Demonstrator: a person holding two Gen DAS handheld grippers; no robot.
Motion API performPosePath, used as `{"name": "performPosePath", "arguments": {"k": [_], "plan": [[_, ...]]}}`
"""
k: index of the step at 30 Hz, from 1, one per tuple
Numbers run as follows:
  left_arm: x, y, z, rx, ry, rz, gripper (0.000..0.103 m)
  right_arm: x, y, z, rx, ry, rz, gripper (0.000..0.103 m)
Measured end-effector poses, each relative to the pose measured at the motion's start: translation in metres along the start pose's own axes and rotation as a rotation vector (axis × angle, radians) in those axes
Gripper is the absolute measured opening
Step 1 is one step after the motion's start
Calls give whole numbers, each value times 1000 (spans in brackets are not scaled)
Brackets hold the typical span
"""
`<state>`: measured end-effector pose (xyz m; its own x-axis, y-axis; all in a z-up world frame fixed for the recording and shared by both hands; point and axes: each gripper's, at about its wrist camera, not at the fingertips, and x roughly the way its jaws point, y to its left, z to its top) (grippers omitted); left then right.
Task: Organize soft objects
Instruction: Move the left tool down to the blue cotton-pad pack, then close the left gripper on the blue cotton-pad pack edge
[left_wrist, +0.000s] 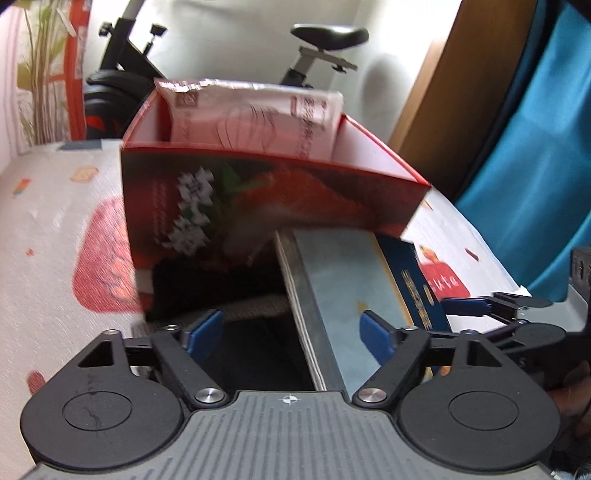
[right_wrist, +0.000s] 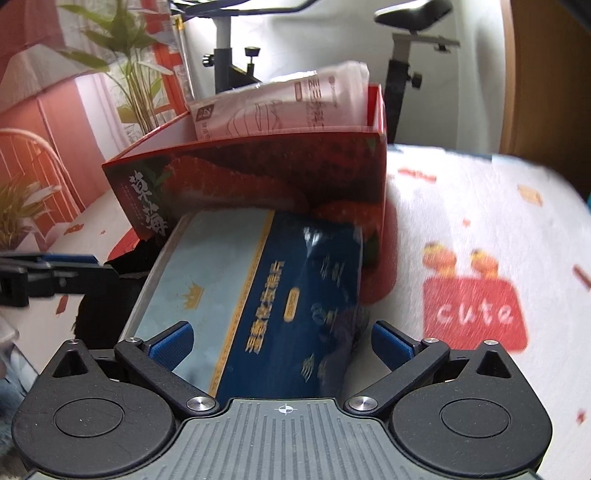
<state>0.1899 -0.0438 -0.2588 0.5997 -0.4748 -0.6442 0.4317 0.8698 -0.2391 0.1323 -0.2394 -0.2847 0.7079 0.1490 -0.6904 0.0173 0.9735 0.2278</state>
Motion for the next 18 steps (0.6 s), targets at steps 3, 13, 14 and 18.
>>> {"name": "performPosePath", "arguments": {"k": [3,13,14,18], "plan": [[5,0,-5,-10,33,-25,64,3,2,-3,23,5,25,94],[16,4,-11,-46,87,-94,58,7,14,-3,-3,8,69,93],[17,4,-11,-47,89,-94,58,7,15,-2,-10,8,74,93],[18,4,-14,-51,97,-93,58,7,19,-1,-29,7,98,88]]}}
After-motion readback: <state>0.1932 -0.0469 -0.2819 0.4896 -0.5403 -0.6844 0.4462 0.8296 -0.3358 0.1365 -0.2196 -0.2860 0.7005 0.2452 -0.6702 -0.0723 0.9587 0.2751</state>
